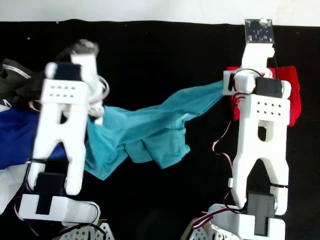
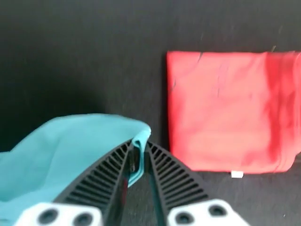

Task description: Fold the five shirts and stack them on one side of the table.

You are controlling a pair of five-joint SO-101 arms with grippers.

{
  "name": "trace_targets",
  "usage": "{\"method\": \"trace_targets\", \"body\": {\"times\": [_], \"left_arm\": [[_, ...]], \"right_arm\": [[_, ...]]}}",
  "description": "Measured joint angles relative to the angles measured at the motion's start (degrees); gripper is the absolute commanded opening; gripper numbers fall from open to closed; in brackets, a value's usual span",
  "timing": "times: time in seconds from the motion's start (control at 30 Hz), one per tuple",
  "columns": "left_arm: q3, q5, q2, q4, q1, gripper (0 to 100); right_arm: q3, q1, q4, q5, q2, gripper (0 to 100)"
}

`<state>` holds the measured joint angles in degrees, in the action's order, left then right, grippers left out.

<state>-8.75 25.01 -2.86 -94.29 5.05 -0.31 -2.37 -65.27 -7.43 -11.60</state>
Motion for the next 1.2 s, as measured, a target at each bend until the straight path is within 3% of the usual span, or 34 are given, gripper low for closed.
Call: {"method": "trace_targets", "body": {"times": [0.1,0.3,0.7,0.93,1.2], "left_arm": [[-13.36,0.00,0.00,-5.27,2.37,1],[-30.77,-0.18,-7.30,-6.77,7.74,1],[-32.88,-0.18,-30.15,-6.86,8.53,1],[-31.65,-0.18,-31.91,-6.86,8.62,1],[-29.63,-0.18,-34.99,-6.86,8.62,1]], "right_arm": [[-7.21,0.00,-1.14,0.00,-2.37,0.5],[-23.91,0.00,-7.03,0.00,-6.07,0.5],[-46.86,0.00,-17.14,-1.49,-16.26,0.5],[-51.08,0.00,-15.91,-8.62,-23.74,0.5],[-51.43,0.00,-15.74,-10.20,-29.10,0.5]]}}
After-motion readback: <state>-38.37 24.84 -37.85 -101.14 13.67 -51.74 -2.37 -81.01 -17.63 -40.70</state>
